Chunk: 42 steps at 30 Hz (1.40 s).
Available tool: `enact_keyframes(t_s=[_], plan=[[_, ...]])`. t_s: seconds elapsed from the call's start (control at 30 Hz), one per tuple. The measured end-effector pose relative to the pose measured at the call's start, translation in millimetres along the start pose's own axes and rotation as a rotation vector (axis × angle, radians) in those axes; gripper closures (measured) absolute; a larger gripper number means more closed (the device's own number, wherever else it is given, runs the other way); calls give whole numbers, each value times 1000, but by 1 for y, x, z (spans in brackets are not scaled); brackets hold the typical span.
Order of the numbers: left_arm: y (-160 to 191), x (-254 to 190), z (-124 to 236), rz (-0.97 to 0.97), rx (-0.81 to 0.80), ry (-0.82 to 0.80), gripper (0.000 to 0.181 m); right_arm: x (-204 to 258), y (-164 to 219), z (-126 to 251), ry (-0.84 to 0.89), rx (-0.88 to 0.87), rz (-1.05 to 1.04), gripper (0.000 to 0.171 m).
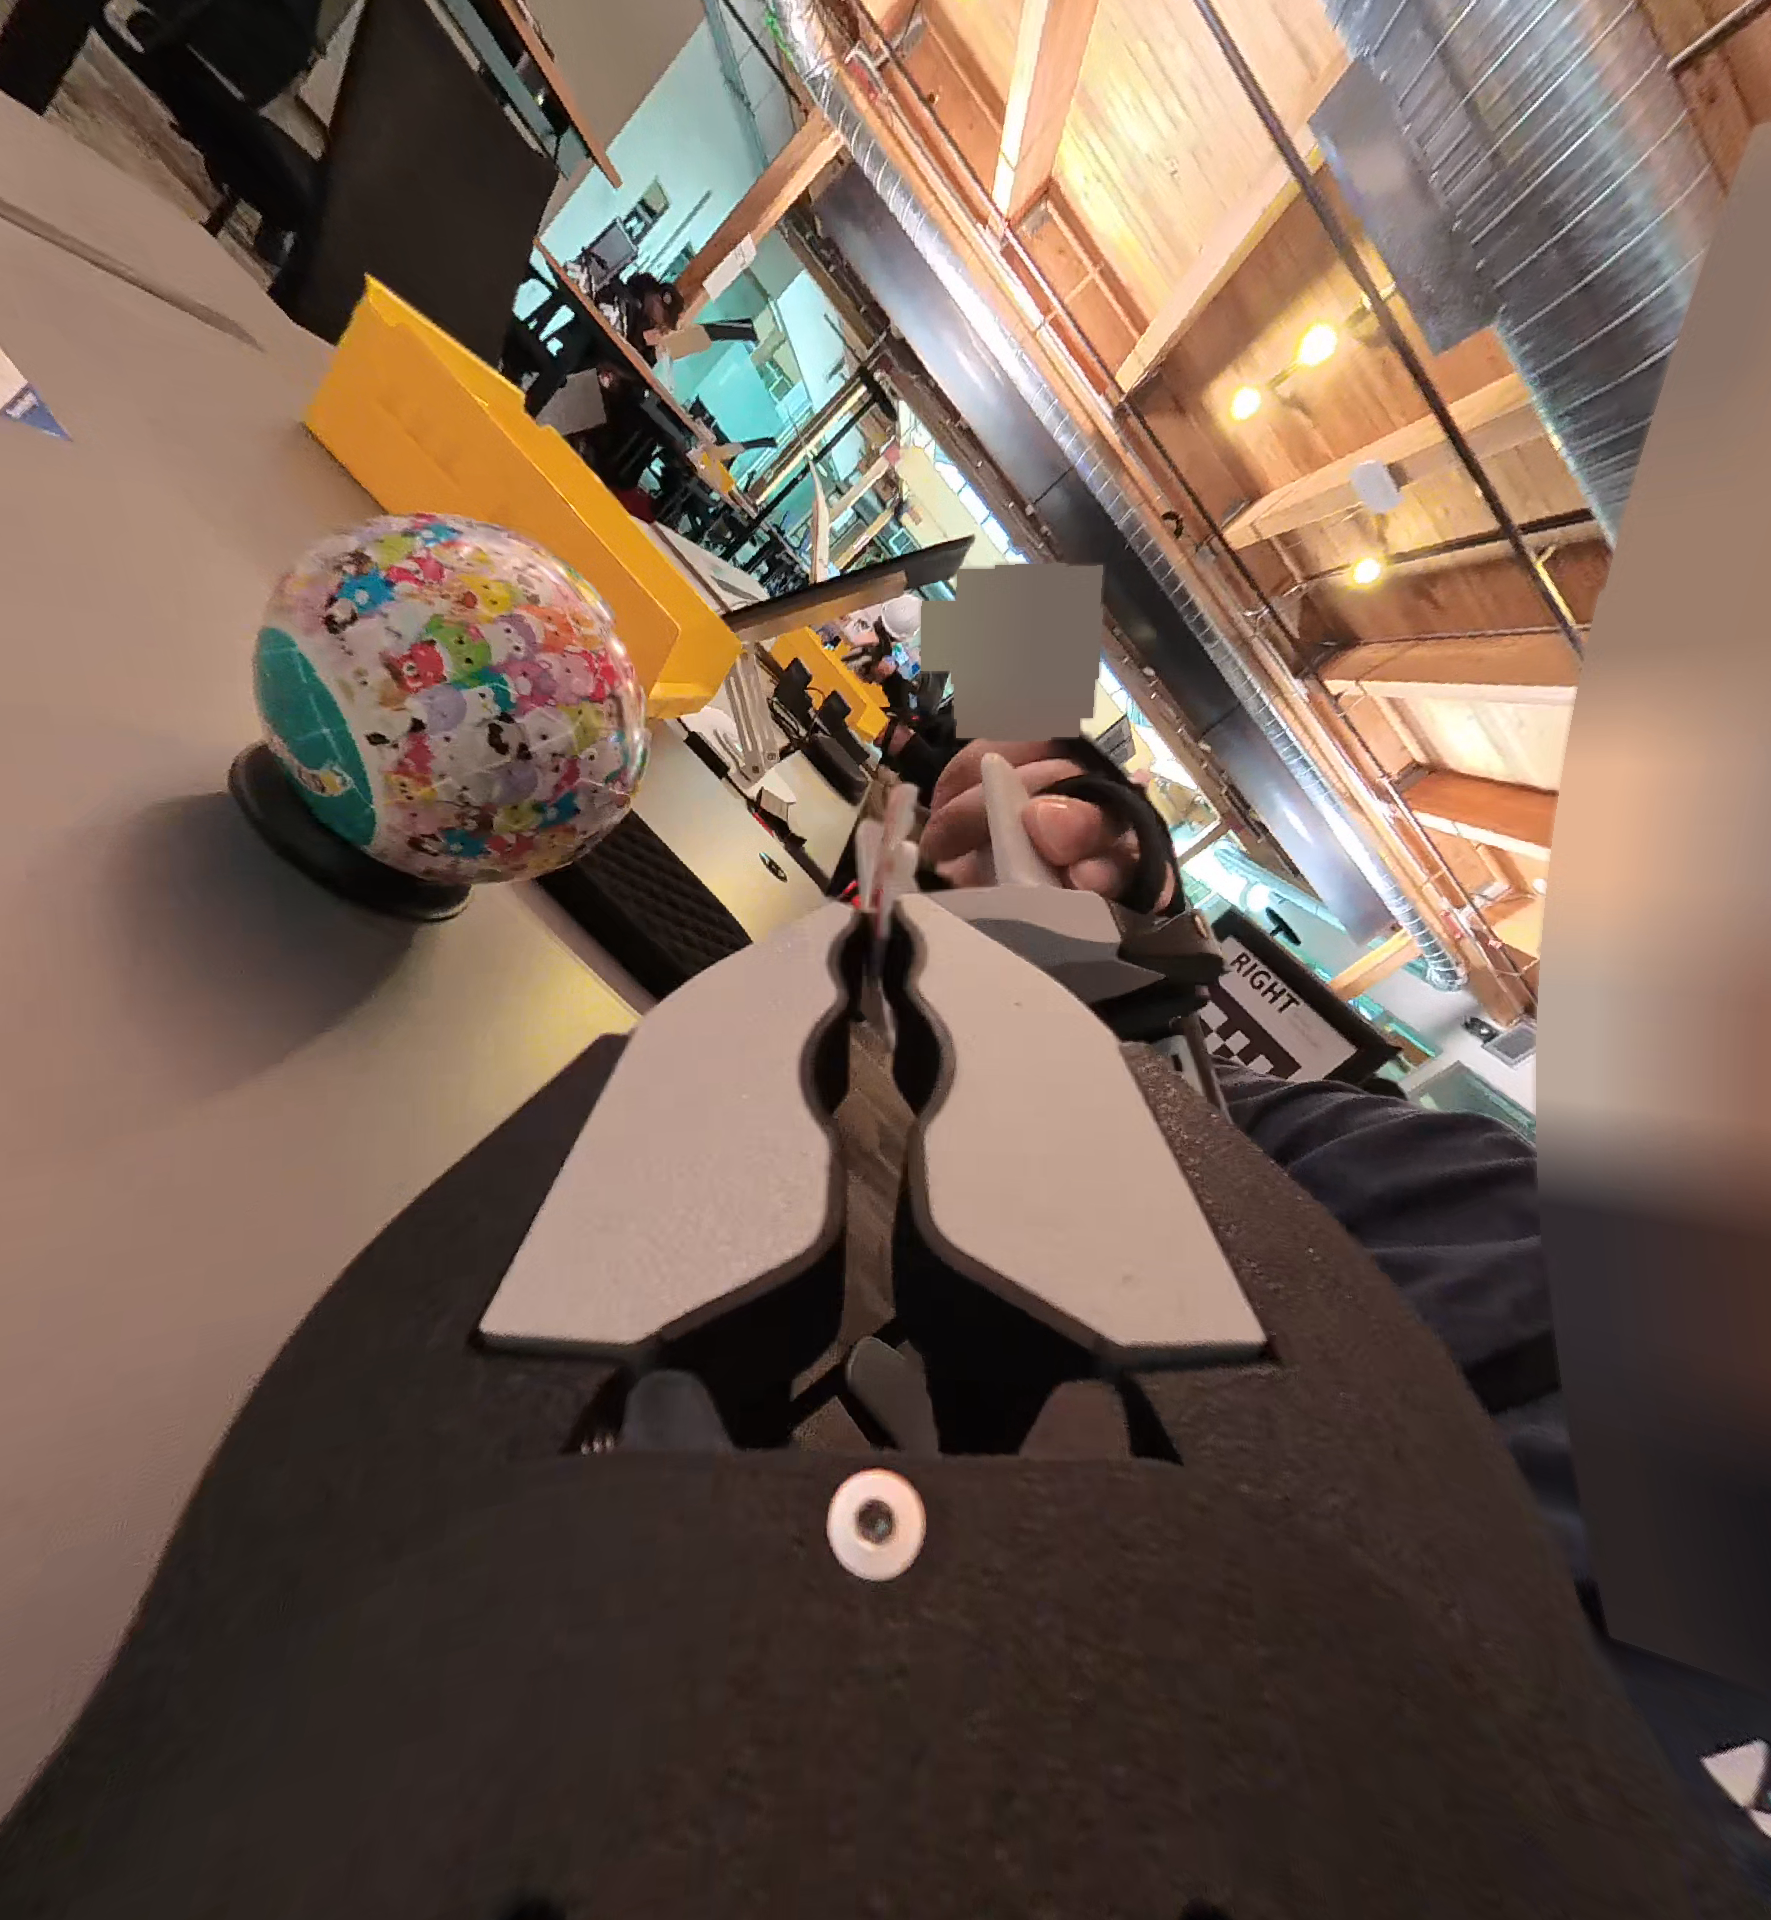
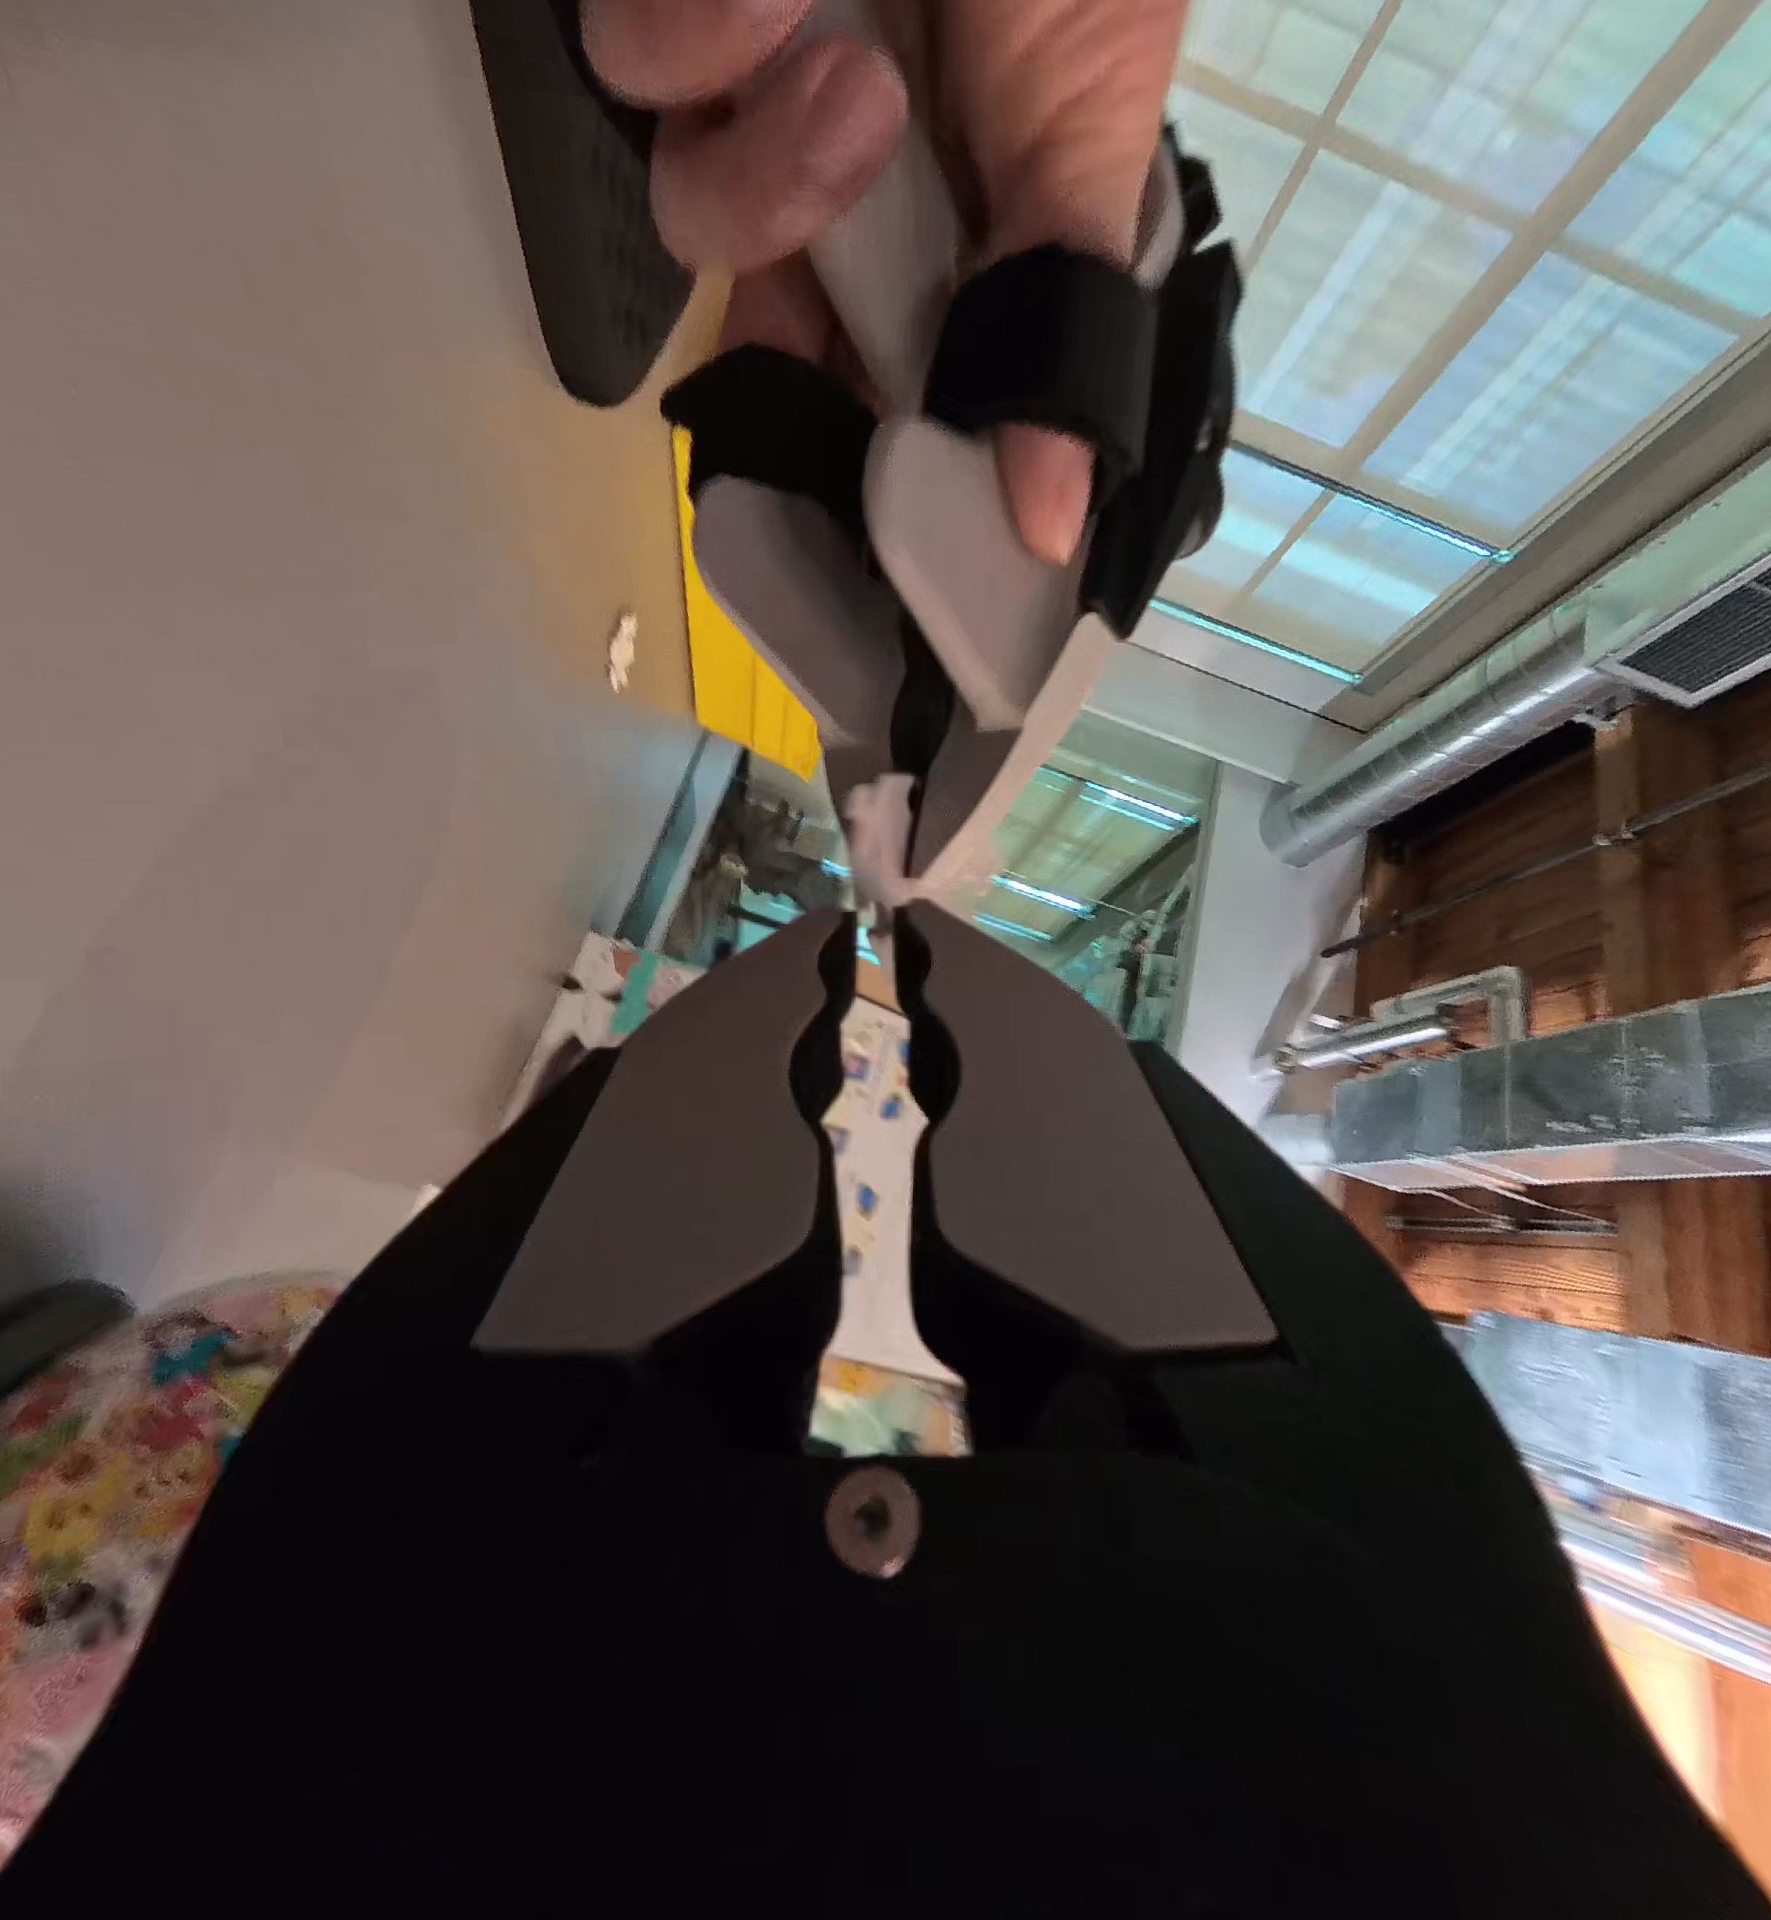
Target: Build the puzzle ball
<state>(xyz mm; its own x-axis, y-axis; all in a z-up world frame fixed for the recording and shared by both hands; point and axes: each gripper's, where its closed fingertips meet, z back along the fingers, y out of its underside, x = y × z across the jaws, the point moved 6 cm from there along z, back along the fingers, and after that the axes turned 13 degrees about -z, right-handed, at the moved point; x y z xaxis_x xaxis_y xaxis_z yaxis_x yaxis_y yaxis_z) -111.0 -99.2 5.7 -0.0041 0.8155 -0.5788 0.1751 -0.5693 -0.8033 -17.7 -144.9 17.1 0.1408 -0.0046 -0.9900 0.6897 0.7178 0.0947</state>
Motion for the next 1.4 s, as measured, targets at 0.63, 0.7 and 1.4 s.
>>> enact_keyframes(t_s=[0.63, 0.7, 1.4], plan=[[-3, -14, -64, -398, 594, 186, 179, 9, 55, 41, -585, -42, -1997, 153], [-2, -16, -74, -435, 624, 201, 179, 10, 61, 48, -593, -108, -2045, 168], [16, -5, -131, -472, 646, 127, 179, 24, 106, 98, -280, -87, -2208, 160]])
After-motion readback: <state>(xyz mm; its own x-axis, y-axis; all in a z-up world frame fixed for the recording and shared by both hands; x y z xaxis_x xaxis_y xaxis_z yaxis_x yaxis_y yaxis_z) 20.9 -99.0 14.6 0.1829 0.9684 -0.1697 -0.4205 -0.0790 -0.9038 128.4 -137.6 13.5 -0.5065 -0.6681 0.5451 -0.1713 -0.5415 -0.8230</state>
